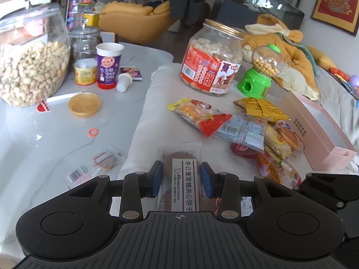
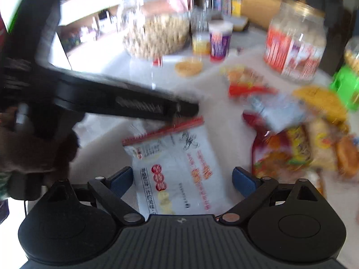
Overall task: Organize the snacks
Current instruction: 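Grasp the brown cookie packet with the left tool while the right tool grasps the white snack bag, then drop the white snack bag into the pink box with the right tool while the left holds the cookie packet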
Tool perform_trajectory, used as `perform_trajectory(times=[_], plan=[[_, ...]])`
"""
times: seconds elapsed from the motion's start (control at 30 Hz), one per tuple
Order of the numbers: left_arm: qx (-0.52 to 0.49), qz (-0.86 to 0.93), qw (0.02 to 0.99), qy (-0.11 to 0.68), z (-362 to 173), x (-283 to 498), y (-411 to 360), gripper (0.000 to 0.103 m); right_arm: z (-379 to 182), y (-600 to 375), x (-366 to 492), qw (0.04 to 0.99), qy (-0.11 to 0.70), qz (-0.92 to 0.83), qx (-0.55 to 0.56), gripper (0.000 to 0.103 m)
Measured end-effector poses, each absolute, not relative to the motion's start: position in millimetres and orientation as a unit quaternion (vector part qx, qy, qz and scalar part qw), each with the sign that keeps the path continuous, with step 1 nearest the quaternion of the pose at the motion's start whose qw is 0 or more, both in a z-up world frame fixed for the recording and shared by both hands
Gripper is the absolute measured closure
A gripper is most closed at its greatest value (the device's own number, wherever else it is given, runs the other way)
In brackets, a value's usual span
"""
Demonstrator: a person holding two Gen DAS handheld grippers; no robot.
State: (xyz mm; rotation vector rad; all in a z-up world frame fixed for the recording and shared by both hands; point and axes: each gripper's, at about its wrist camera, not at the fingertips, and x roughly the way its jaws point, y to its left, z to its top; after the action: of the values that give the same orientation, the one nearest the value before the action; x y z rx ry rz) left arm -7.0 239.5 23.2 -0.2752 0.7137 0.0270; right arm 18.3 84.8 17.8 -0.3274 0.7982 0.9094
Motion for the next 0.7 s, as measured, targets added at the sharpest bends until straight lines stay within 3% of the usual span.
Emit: perform_trajectory(times=[0.03, 0.07, 0.23, 0.7], plan=[[-0.131, 0.014, 0.929, 0.344, 26, -10, 237, 0.061, 20, 81, 15, 0.808, 0.372, 0.428, -0.16, 0.025], [-0.129, 0.013, 0.932, 0.339, 29, -13, 233, 0.061, 22, 75, 12, 0.807, 0.373, 0.428, -0.164, 0.027], [-0.112, -0.024, 0.943, 0.314, 51, -22, 189, 0.061, 38, 8, 4, 0.83, 0.359, 0.402, -0.141, 0.027], [-0.033, -0.22, 0.915, 0.335, 70, 31, -28, 0.061, 27, -222, 19, 0.909, 0.369, 0.194, -0.031, 0.027]])
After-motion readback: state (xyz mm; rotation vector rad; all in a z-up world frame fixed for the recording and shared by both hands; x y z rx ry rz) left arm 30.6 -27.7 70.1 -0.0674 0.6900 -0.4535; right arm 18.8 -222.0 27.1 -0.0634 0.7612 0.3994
